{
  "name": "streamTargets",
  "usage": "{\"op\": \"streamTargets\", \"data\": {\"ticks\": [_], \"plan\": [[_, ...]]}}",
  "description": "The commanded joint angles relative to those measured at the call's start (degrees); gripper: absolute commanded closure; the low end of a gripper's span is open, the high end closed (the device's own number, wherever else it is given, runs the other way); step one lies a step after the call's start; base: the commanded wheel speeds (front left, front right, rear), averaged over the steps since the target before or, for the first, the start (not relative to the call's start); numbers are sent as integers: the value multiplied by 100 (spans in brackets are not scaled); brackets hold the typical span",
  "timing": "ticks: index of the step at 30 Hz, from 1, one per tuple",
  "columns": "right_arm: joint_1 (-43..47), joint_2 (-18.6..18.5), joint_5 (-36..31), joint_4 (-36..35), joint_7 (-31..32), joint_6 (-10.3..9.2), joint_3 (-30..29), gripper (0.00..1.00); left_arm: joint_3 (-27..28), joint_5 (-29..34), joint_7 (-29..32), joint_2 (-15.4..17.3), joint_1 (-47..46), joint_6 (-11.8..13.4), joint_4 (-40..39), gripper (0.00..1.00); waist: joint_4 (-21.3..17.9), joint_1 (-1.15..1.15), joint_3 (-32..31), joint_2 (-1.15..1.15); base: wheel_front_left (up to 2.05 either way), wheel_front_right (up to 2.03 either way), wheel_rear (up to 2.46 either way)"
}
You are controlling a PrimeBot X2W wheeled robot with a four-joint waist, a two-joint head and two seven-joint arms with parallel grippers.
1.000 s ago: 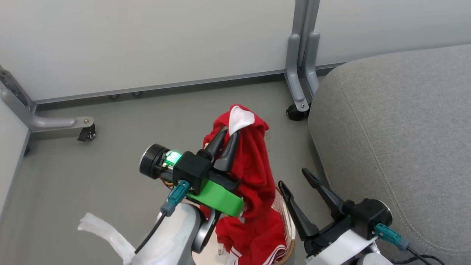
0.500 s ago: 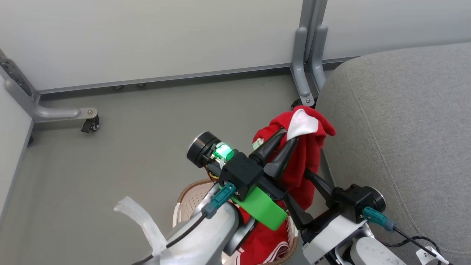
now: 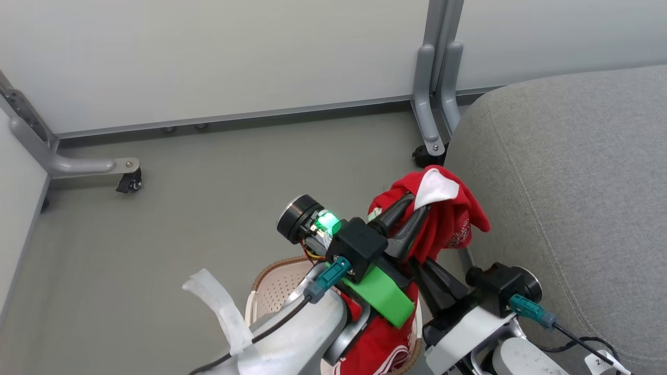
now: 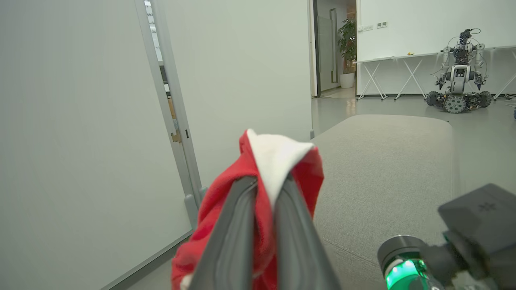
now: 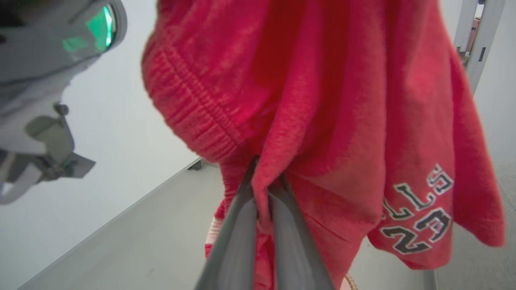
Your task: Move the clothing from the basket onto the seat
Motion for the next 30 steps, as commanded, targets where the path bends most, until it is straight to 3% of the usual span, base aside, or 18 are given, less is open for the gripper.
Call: {"op": "streamTargets", "data": {"ticks": [1,17,18,19,30], "plan": [[50,-20,23,-25,-17,0,6,100,17,-47,-5,6,-68,52,62,100,-9,0,-14,0,0,0,0],[459,-178,58,-130,-17,0,-287,100,-147,-319,17,8,1,20,995,100,-46,0,-68,0,0,0,0],[476,-180,61,-129,-17,0,-289,100,-152,-343,24,8,18,9,1038,70,-47,0,-66,0,0,0,0],[490,-179,64,-128,-17,0,-296,100,-159,-386,44,9,37,8,1076,0,-49,0,-65,0,0,0,0],[504,-145,80,-101,-17,0,-370,100,-123,-544,64,46,-33,65,1157,0,-17,0,-69,0,0,0,0]]}}
